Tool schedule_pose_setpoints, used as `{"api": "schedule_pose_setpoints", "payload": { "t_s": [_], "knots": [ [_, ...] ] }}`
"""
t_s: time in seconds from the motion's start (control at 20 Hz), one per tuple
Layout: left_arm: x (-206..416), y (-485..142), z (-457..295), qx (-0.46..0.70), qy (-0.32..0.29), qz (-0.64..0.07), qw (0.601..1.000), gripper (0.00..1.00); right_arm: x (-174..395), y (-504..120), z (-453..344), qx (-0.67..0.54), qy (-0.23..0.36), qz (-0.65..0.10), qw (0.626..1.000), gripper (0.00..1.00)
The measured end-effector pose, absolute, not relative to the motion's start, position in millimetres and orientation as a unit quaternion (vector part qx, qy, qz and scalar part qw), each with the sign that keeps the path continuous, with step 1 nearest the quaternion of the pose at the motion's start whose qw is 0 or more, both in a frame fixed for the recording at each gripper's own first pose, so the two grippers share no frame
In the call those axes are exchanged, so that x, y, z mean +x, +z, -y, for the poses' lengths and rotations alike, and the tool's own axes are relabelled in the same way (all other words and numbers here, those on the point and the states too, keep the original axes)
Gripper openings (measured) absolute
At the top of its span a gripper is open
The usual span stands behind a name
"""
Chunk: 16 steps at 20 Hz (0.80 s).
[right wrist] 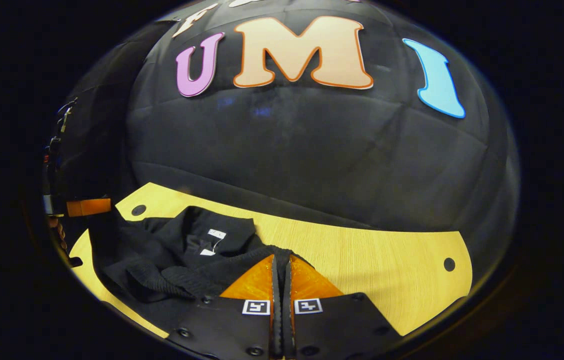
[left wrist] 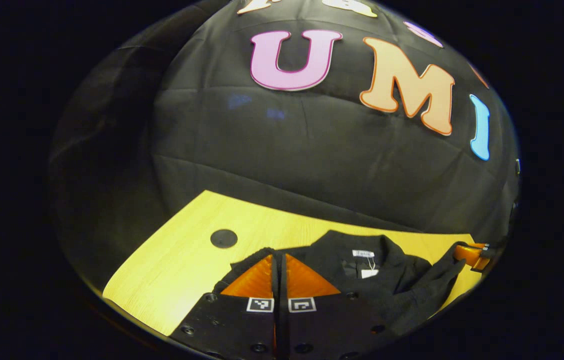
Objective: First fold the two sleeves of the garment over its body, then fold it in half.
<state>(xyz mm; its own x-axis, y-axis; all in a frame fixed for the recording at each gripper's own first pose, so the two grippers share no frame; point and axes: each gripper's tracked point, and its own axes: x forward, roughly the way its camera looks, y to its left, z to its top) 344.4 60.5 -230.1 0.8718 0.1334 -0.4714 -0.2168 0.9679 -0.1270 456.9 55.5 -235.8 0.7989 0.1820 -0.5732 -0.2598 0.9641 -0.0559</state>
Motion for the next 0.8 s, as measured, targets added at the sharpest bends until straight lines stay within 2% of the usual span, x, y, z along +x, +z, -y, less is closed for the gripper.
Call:
{"api": "schedule_pose_setpoints", "payload": {
  "t_s": [0.2,0.45,0.5,0.55,0.6,0.65,0.75,0.8],
  "knots": [
    [359,-235,-67,-0.073,0.093,-0.237,0.964,0.0,470,-251,-46,-0.035,0.101,-0.317,0.943,0.03],
    [367,-239,-70,-0.062,0.106,-0.239,0.963,0.0,473,-265,-43,-0.009,0.107,-0.335,0.936,0.03],
    [366,-240,-70,-0.06,0.109,-0.239,0.963,0.0,475,-265,-45,-0.008,0.112,-0.332,0.936,0.08],
    [368,-240,-69,-0.058,0.109,-0.239,0.963,0.0,476,-263,-45,-0.012,0.114,-0.328,0.938,0.09],
    [367,-238,-69,-0.053,0.112,-0.237,0.963,0.05,476,-259,-44,-0.015,0.116,-0.322,0.94,0.17],
    [369,-235,-70,-0.047,0.114,-0.233,0.965,0.03,478,-254,-43,-0.019,0.113,-0.315,0.942,0.19],
    [371,-222,-69,-0.042,0.112,-0.221,0.968,0.07,478,-241,-42,-0.009,0.118,-0.302,0.946,0.29],
    [371,-213,-64,-0.043,0.105,-0.216,0.97,0.17,477,-235,-47,0.002,0.124,-0.296,0.947,0.44]
  ]
}}
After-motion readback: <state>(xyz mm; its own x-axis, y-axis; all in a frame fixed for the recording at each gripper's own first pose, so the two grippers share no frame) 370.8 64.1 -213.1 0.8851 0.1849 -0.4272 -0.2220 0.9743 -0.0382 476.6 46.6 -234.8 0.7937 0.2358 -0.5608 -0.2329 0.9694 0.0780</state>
